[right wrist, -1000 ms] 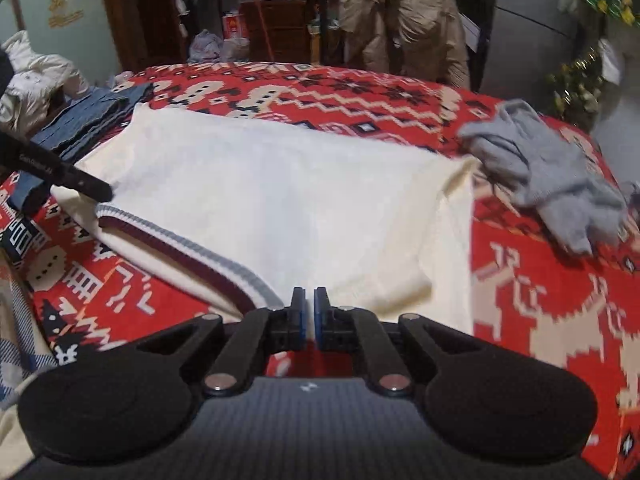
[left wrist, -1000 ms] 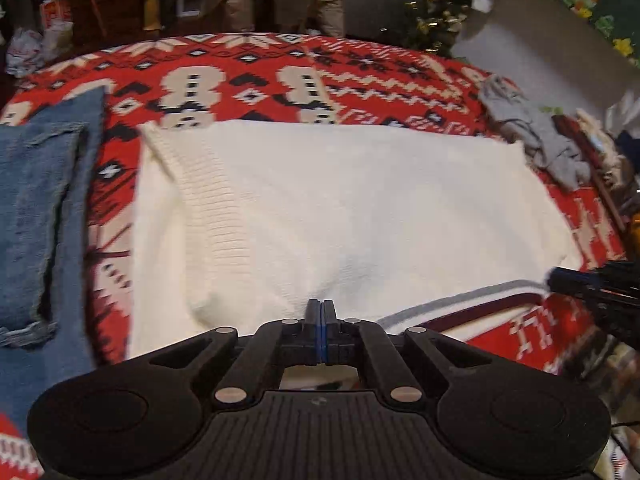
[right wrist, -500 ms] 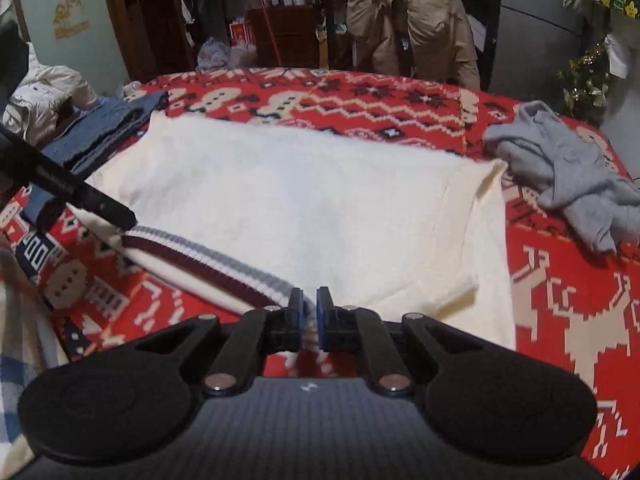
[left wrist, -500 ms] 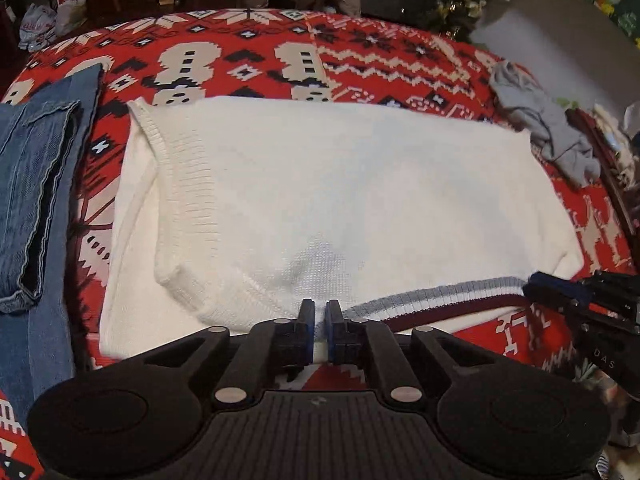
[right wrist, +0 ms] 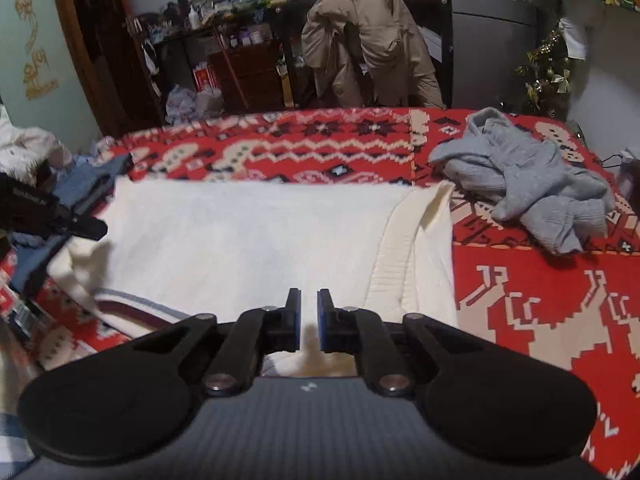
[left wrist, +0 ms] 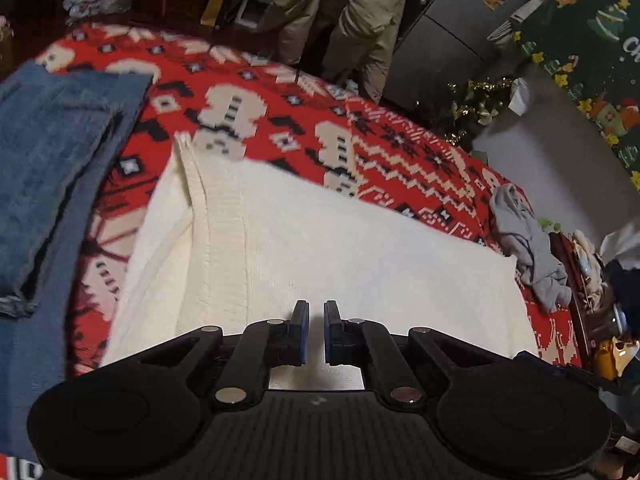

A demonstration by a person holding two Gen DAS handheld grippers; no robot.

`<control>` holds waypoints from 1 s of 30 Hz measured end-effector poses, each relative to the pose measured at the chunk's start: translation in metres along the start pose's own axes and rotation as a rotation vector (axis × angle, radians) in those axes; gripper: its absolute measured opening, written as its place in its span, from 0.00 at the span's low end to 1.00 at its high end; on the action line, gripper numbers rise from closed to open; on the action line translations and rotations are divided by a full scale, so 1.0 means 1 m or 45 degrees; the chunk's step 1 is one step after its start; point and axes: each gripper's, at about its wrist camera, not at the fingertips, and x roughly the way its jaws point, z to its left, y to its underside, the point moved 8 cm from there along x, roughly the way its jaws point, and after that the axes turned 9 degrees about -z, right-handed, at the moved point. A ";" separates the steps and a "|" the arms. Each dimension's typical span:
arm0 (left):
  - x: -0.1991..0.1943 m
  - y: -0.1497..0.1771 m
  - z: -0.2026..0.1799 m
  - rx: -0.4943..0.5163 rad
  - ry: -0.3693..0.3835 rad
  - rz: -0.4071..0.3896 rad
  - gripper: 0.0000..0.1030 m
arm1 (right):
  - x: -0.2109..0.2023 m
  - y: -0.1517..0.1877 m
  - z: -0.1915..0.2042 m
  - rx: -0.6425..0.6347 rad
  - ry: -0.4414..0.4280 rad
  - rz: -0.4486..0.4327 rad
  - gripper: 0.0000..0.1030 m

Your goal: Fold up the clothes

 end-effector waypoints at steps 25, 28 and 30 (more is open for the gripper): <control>0.038 -0.092 0.074 -0.008 -0.053 -0.210 0.64 | 0.102 -0.061 -0.111 0.253 0.112 -0.113 0.60; 0.042 -0.093 0.074 -0.001 -0.026 -0.209 0.50 | 0.113 -0.059 -0.111 0.233 0.109 -0.101 0.47; 0.044 -0.095 0.078 -0.028 -0.016 -0.216 0.18 | 0.114 -0.057 -0.112 0.245 0.103 -0.127 0.33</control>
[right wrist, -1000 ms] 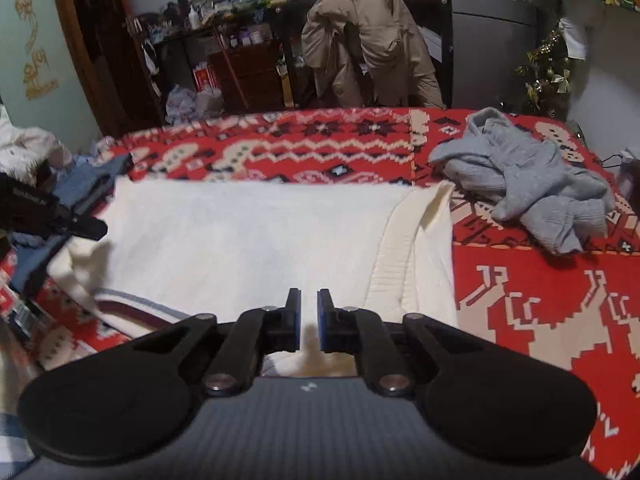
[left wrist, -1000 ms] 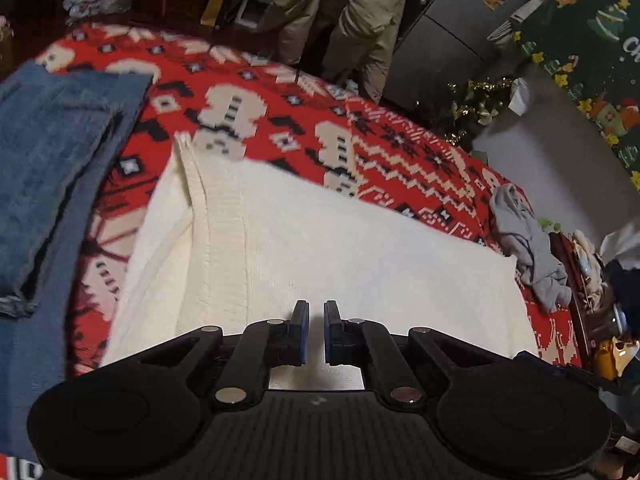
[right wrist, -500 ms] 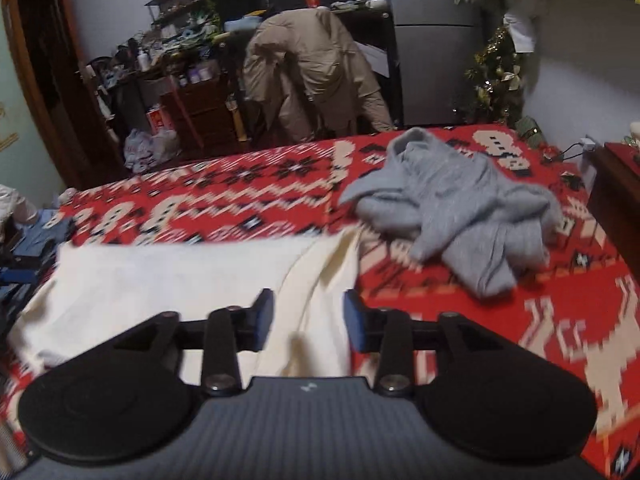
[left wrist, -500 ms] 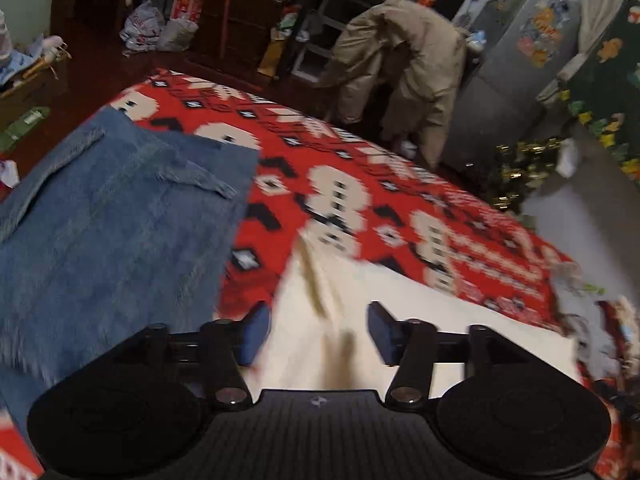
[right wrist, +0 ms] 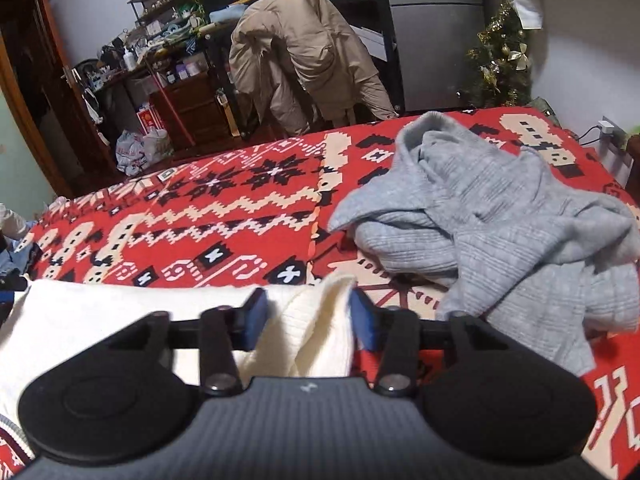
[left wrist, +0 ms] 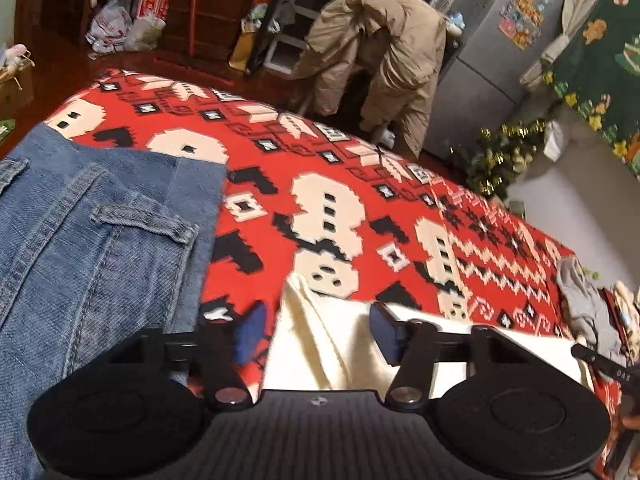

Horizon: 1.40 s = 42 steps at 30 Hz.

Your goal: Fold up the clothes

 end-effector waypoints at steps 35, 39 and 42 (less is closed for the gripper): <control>-0.085 0.032 -0.102 0.071 0.085 -0.021 0.12 | -0.137 0.004 0.081 -0.112 -0.025 -0.044 0.35; -0.077 0.058 -0.112 0.132 0.111 -0.028 0.12 | -0.147 0.028 0.098 -0.100 -0.023 -0.056 0.35; -0.058 0.065 -0.117 0.157 0.140 -0.018 0.08 | -0.145 0.031 0.105 -0.159 -0.009 -0.126 0.34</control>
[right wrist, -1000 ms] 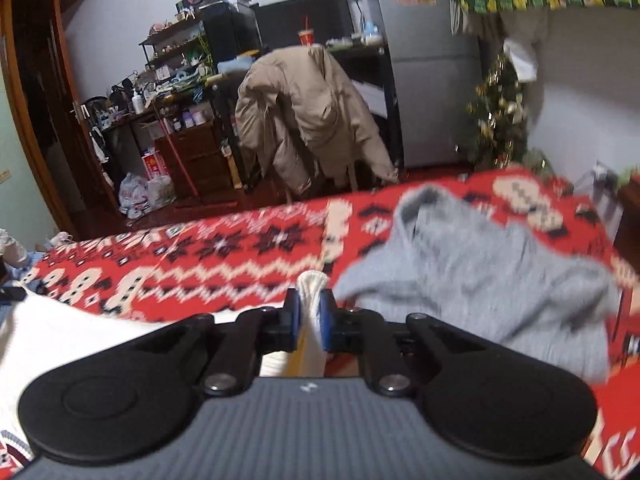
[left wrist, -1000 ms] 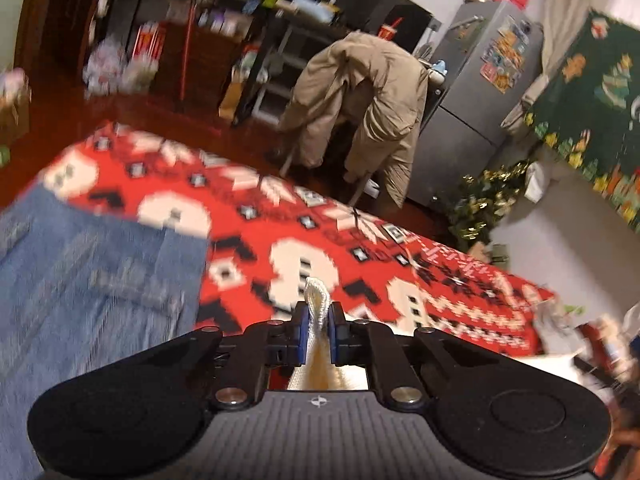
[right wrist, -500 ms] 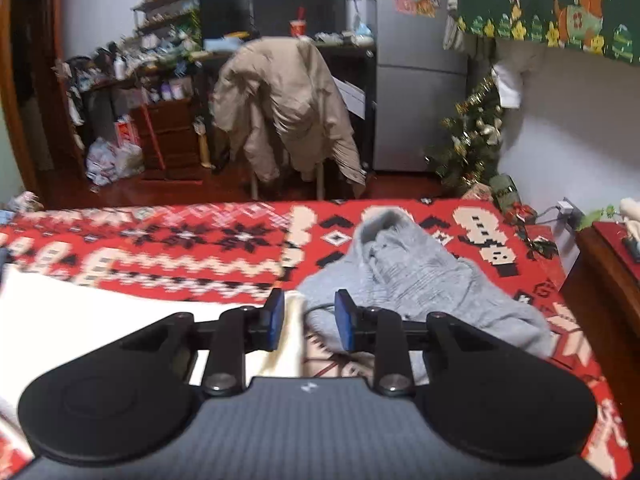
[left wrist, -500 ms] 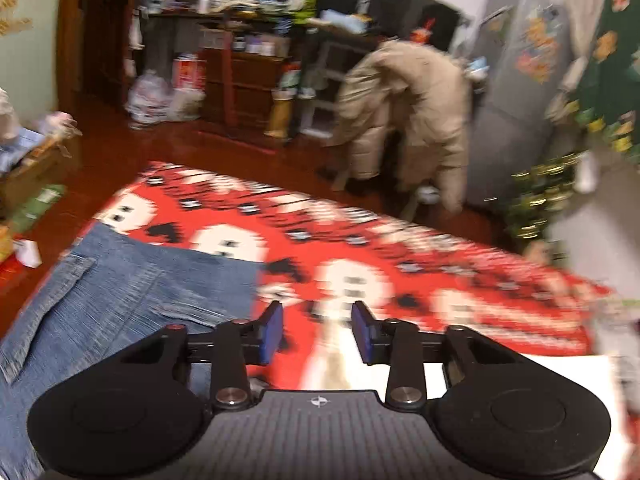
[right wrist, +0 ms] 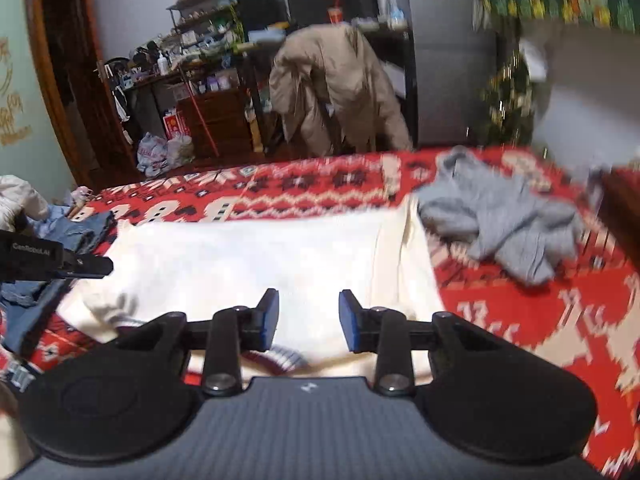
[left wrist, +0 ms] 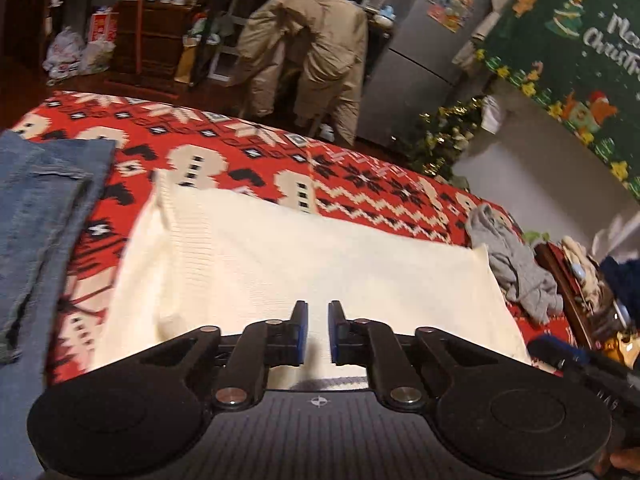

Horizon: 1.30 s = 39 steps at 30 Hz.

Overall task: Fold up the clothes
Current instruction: 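Open both grippers and press the folded vest flat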

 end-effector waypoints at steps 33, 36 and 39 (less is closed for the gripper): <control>0.041 0.008 0.027 -0.029 -0.022 0.081 0.04 | 0.061 0.033 -0.003 -0.076 -0.043 0.122 0.15; 0.031 0.014 0.032 -0.037 -0.039 0.122 0.04 | 0.065 0.039 -0.008 -0.055 -0.043 0.152 0.15; 0.015 0.020 0.039 -0.036 -0.073 0.143 0.04 | 0.064 0.041 -0.011 -0.038 -0.043 0.168 0.15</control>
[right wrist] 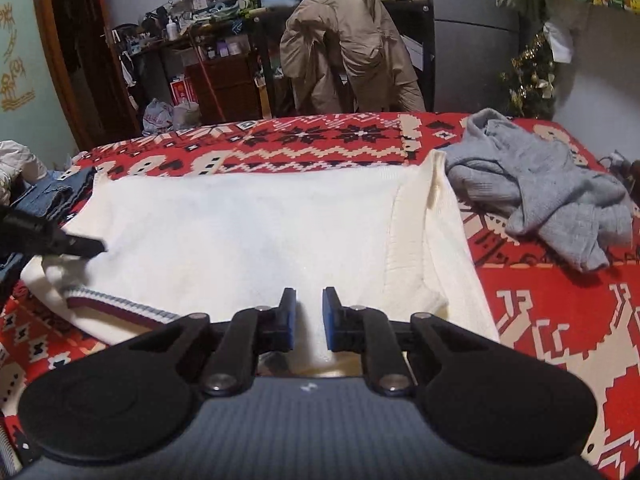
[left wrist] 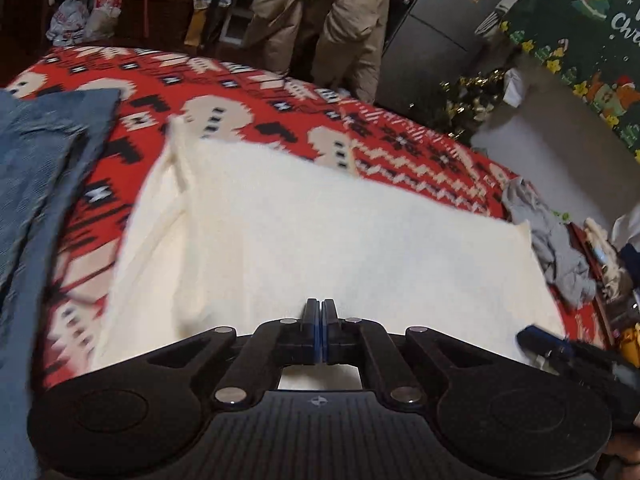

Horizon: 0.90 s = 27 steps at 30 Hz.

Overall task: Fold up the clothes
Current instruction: 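Open both grippers and press the folded vest flat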

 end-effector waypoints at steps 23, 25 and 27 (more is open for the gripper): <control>-0.013 0.018 -0.014 0.126 -0.006 0.017 0.03 | -0.017 0.010 0.001 -0.021 0.010 0.027 0.15; -0.017 0.020 -0.014 0.123 -0.013 0.011 0.03 | -0.025 0.013 0.001 -0.032 0.018 0.044 0.15; -0.021 0.020 -0.012 0.112 -0.014 0.001 0.03 | -0.032 0.014 -0.002 -0.001 0.022 0.047 0.15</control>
